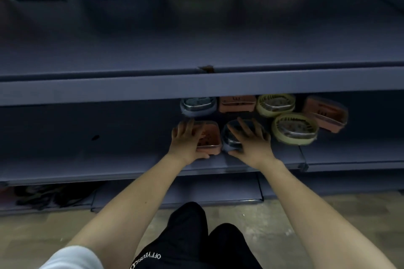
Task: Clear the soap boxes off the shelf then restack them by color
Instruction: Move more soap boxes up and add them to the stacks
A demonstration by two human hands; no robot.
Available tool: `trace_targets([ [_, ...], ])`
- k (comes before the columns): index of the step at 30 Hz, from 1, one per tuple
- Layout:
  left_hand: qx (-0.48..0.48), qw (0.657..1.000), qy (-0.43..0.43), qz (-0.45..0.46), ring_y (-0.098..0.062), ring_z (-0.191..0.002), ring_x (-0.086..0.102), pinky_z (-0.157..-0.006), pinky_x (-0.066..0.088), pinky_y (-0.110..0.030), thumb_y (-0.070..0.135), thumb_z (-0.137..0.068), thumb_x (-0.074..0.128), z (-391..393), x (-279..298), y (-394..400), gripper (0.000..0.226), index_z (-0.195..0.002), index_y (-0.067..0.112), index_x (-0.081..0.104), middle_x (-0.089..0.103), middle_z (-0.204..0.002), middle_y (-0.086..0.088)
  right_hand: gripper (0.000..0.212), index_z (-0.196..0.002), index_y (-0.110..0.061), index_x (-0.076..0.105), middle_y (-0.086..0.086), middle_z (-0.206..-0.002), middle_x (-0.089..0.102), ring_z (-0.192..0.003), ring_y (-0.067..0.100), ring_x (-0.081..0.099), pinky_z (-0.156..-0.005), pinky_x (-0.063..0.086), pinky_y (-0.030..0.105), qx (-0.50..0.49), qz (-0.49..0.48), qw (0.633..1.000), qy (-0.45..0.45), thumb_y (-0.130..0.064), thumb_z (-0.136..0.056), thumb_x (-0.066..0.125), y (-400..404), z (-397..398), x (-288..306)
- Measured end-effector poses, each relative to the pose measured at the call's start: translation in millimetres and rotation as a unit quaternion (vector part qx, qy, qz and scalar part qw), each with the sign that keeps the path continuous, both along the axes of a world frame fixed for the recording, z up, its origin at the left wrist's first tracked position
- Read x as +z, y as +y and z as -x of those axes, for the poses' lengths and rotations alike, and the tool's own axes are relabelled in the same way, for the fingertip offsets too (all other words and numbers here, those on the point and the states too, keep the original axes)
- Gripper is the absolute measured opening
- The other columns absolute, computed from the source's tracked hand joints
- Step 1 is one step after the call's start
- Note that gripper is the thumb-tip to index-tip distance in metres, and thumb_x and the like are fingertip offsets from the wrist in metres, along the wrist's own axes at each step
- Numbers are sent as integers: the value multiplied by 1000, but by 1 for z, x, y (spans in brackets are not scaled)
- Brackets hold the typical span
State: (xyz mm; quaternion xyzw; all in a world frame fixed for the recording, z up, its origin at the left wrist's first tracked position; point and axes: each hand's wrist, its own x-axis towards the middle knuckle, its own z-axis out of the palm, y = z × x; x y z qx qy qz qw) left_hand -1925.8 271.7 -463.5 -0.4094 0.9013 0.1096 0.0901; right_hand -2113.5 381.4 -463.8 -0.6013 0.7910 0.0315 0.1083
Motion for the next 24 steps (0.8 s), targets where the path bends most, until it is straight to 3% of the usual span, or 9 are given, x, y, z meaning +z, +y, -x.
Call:
trace_targets([
  [7,-13,1000,20,20,-36,-138,14,-112,19,-49,63,-69,68,-29,62,43,101,-149,30,16,13,-154,-10,74,-147,-45,8,-8,-159,-3,-143,33,-4,-109,17,56,-41,21,998,-51,-60,-87,48,57,-28,61],
  [12,-10,1000,-4,13,-36,-140,8,-115,12,-47,67,-74,60,-47,113,77,99,-150,29,8,6,-156,-8,73,-145,-48,0,-10,-158,-8,-144,30,-10,-111,12,58,-49,18,996,-67,-68,-84,34,94,-48,105],
  [24,44,998,53,-9,-29,-142,4,-114,14,-46,69,-72,60,-102,219,100,103,-150,33,4,7,-157,-2,74,-145,-49,-2,-12,-157,-12,-144,27,-15,-112,10,57,-14,26,998,-60,-60,-89,44,103,-97,216],
])
